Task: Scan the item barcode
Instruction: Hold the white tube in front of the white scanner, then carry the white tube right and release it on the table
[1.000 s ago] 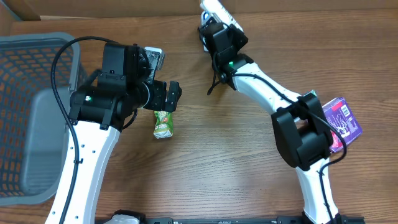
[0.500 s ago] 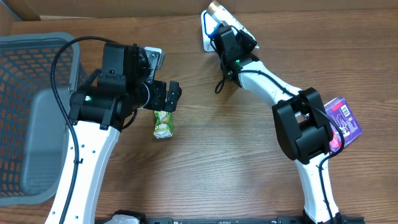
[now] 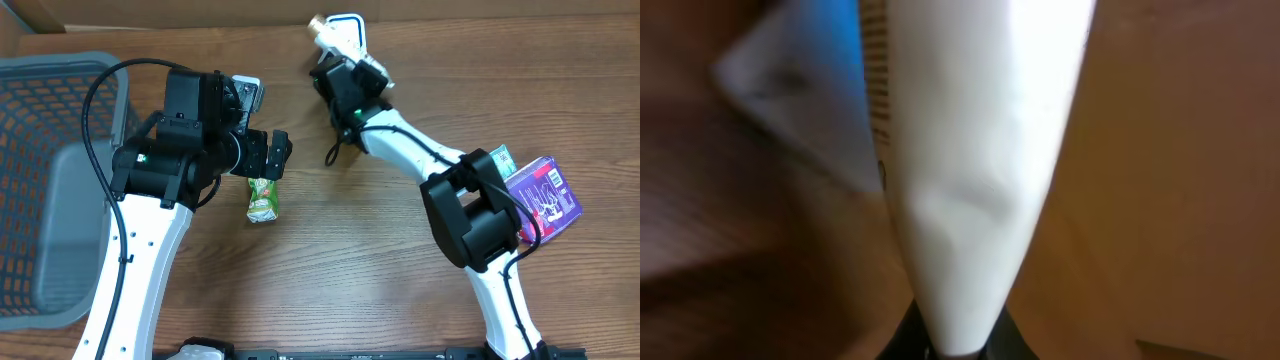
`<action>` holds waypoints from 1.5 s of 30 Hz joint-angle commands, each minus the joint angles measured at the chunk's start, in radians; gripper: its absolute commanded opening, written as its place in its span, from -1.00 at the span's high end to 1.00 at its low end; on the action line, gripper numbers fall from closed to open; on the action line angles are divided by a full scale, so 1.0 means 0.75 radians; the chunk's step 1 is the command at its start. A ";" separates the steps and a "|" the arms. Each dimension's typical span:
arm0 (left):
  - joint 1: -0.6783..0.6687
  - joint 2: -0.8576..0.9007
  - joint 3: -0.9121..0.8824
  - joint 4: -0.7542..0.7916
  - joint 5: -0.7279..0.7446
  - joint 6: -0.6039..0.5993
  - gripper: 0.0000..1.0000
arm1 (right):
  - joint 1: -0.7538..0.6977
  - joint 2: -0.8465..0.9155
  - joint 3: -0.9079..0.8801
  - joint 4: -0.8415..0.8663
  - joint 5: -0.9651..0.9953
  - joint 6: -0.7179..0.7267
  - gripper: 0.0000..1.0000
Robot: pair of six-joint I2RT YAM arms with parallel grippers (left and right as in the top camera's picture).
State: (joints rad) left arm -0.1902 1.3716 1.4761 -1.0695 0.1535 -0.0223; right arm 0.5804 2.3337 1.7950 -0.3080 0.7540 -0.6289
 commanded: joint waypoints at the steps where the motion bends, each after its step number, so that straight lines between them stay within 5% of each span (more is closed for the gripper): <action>1: 0.000 -0.025 0.023 0.001 0.001 0.021 -0.99 | 0.017 -0.163 0.024 -0.147 -0.187 0.289 0.93; 10: 0.000 -0.025 0.023 0.001 0.001 0.021 -0.99 | -0.048 -0.506 0.024 -0.499 -0.565 0.862 0.93; 19: 0.000 -0.025 0.023 0.001 0.001 0.021 -0.99 | -0.439 -0.658 0.009 -1.056 -0.961 1.657 0.93; 26: 0.000 -0.025 0.023 0.001 0.001 0.021 -0.99 | -0.679 -0.635 -0.232 -1.081 -1.037 1.800 0.93; 35: 0.000 -0.025 0.023 0.001 0.001 0.021 -0.99 | -0.716 -0.635 -0.708 -0.530 -0.979 1.848 0.93; 40: 0.000 -0.025 0.023 0.001 0.001 0.021 -0.99 | -0.731 -0.635 -0.749 -0.598 -0.963 1.884 0.41; 45: 0.000 -0.025 0.023 0.001 0.001 0.021 -0.99 | -0.733 -0.654 -0.579 -0.858 -0.978 1.838 0.32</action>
State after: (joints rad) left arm -0.1902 1.3716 1.4761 -1.0687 0.1535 -0.0223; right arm 0.0380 1.8786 1.2747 -0.9077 0.0113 0.7631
